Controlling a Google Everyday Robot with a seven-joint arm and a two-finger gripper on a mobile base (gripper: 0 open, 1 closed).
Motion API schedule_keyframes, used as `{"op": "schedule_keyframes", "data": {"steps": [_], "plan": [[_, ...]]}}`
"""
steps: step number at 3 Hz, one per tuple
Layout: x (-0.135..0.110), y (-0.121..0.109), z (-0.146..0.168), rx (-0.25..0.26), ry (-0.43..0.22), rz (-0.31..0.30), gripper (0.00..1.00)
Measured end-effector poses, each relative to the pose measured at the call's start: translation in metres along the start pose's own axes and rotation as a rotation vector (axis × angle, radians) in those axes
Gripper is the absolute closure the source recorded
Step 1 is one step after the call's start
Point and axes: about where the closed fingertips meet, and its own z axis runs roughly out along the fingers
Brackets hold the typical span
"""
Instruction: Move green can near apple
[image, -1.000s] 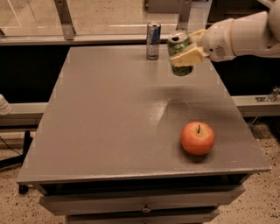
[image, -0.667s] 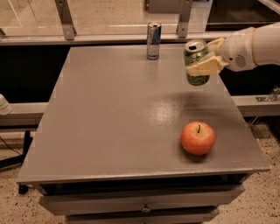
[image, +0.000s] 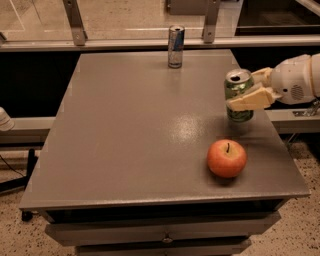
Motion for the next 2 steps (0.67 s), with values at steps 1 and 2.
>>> {"op": "schedule_keyframes", "data": {"steps": [1,2], "plan": [[0.013,0.016,-0.01,-0.06,0.003,0.022,1.0],[0.027,0.033,-0.017,-0.121,-0.009,0.054,1.0]]}}
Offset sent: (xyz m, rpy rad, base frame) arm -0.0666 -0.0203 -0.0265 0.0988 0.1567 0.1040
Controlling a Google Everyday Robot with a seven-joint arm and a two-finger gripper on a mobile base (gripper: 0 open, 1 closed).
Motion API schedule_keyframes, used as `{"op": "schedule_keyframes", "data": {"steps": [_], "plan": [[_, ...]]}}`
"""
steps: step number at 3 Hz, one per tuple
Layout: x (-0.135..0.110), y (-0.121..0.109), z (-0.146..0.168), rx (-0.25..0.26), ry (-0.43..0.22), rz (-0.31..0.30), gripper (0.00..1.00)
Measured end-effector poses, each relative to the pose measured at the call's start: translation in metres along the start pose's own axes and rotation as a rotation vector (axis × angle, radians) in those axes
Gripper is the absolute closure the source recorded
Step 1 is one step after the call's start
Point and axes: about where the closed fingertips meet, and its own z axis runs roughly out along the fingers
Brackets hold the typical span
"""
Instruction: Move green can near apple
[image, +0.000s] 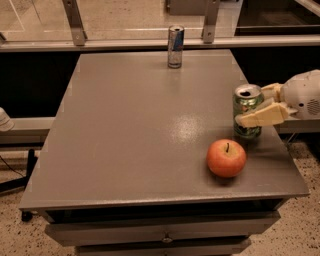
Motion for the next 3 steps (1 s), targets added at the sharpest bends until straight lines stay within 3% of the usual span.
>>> {"op": "schedule_keyframes", "data": {"steps": [1,2,3], "plan": [[0.011,0.013,-0.004,-0.06,-0.037,0.03,1.0],[0.017,0.023,-0.008,-0.134,-0.075,0.038,0.84],[0.024,0.034,-0.014,-0.221,-0.109,0.027,0.59]]}}
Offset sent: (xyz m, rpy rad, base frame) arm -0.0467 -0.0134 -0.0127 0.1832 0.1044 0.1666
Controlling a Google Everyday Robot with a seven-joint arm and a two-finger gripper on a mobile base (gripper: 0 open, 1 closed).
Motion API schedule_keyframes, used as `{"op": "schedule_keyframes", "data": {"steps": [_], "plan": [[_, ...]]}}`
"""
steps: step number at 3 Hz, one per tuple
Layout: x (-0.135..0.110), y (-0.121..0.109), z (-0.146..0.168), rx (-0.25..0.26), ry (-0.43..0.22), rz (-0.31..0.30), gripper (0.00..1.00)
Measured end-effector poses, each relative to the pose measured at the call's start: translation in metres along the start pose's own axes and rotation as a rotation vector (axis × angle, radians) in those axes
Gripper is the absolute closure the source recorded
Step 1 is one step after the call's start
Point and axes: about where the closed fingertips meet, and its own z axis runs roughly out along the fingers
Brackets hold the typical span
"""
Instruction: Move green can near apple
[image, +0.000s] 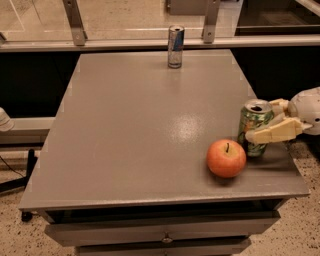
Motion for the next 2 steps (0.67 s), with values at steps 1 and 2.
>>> {"op": "schedule_keyframes", "data": {"steps": [1,2], "plan": [[0.0041,0.0093,-0.0015,-0.059,-0.011,-0.017,0.36],[0.0061,0.0162,-0.003,-0.095,-0.017,-0.048,0.12]]}}
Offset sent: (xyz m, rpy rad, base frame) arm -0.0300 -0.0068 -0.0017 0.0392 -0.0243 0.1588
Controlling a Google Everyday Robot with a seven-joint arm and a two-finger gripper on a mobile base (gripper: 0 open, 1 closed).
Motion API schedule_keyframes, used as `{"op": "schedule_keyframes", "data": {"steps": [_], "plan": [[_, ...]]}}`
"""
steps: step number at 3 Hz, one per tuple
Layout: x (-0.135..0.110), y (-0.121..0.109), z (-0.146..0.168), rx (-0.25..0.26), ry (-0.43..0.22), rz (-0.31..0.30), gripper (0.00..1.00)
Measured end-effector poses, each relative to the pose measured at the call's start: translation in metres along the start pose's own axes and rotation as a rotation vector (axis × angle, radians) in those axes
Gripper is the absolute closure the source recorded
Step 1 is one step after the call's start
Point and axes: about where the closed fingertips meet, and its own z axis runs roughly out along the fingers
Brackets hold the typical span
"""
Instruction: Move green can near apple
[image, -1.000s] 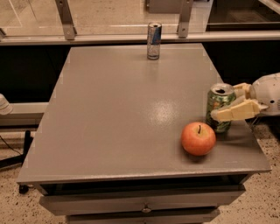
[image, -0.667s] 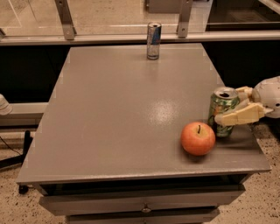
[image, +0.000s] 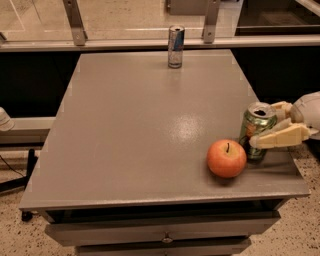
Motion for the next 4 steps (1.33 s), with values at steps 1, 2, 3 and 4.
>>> {"op": "schedule_keyframes", "data": {"steps": [1,2,3,4], "plan": [[0.0,0.005,-0.001,-0.016,-0.002,-0.036,0.0],[0.001,0.01,-0.007,-0.018,0.007,-0.061,0.0],[-0.002,0.01,-0.034,0.035,0.038,-0.104,0.0],[-0.022,-0.001,-0.081,0.133,0.1,-0.17,0.0]]}}
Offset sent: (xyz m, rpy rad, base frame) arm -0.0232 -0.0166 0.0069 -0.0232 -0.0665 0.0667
